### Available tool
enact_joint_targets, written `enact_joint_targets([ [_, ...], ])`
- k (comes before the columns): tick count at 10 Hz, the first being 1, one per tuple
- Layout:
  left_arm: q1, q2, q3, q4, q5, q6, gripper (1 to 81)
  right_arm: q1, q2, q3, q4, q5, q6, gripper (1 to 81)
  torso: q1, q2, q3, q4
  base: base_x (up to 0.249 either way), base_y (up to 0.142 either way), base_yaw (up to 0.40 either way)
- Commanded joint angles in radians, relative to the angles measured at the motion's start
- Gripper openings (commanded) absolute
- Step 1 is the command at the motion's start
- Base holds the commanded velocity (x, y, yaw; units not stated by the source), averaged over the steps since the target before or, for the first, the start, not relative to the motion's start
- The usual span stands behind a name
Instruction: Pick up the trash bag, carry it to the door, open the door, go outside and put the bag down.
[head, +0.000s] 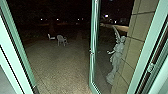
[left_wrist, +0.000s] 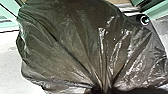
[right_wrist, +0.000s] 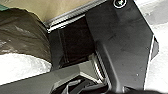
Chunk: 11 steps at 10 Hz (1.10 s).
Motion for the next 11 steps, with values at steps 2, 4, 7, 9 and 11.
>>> enact_joint_targets([
  [2, -0.056, -0.003, -0.004, 0.007, 0.053, 0.000, 1.0, 0.034, 0.010, 0.005, -0.011, -0.043, -0.004, 81.1, 0.000, 0.000, 0.000, 0.000, 0.000, -0.093, 0.000],
  [4, -0.057, -0.002, -0.004, 0.007, 0.053, 0.000, 1.0, 0.034, 0.009, 0.005, -0.011, -0.043, -0.002, 81.1, 0.000, 0.000, 0.000, 0.000, 0.000, -0.093, 0.000],
  [7, -0.056, -0.002, -0.004, 0.007, 0.053, 0.000, 1.0, 0.034, 0.010, 0.002, -0.011, -0.043, -0.002, 81.1, 0.000, 0.000, 0.000, 0.000, 0.000, -0.056, 0.000],
  [9, -0.056, -0.002, -0.004, 0.007, 0.053, 0.000, 1.0, 0.034, 0.010, 0.002, -0.011, -0.042, -0.004, 81.1, 0.000, 0.000, 0.000, 0.000, 0.000, 0.000, 0.000],
  [11, -0.056, 0.000, -0.003, 0.007, 0.053, 0.000, 1.0, 0.034, 0.010, 0.002, -0.011, -0.040, -0.004, 81.1, 0.000, 0.000, 0.000, 0.000, 0.000, 0.000, 0.000],
])
